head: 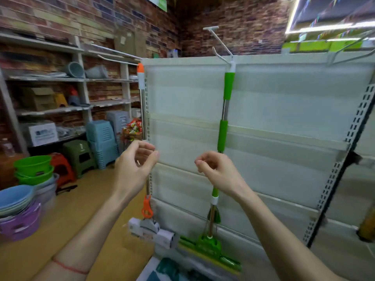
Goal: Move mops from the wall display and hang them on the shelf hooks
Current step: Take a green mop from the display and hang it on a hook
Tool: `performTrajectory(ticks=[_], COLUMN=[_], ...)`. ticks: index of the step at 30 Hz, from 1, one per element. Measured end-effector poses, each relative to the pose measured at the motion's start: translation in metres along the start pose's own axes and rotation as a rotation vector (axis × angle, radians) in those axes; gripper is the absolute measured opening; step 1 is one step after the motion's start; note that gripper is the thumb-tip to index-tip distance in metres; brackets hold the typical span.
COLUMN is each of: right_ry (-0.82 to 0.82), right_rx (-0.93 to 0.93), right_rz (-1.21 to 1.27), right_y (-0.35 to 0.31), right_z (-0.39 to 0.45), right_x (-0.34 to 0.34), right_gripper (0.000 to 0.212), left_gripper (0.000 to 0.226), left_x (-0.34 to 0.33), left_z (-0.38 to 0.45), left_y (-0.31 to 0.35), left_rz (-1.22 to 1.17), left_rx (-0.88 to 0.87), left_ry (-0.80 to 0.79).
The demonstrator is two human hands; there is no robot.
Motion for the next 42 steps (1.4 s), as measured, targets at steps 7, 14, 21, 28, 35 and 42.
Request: performTrajectory(ticks=[7,14,21,28,35,42], right_ry=[0.111,0.142,0.194,0.204,0.255,0.437], right_rx=[-0.029,-0.1,-0.166,-0.197,-0.222,-0.386], right_rz=[-0.054,-0.097,-0.171,-0.223,-0.306,-0.489], right_y=[0.022,0.018,-0.007,-0.031,-0.054,-0.072], right_z=[0.0,-0.008,-0.009,-0.002,-0.019,-0.107], right_x=[0.027,0.019,-0.015,-0.069,-0.081,0.007], right_gripper=[0.017,0.033,0.017,0.016,0.021,0.021], left_gripper=[0.028,0.029,0.033,0.031,0.031,0.023], left_x=[-0.031,-0.02,0.005,0.034,0.024,-0.061], left_z=[0.023,0.029,0.048,0.073,0.071,0.013], left_y=[-0.016,-0.033,-0.068,-0.085,-0.074,-0.013], left_rz=[-0.023,-0.006,-0.043,-0.069,-0.143,-0.289], left_rx=[-0.007,-0.017,-0.006,-0.049,-0.097,-0.174], left_ry=[-0.091,-0.116,-0.195,-0.301,-0.412,-0.736])
Point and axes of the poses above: each hand's wrist, its own z-axis towards the middle knuckle, its own x-axis out of the back of the hand, y = z × x, the point moved 2 cm from there along z, towards the middle knuckle, and after that the axes turned 12 degrees about x, right-handed, at the moved point
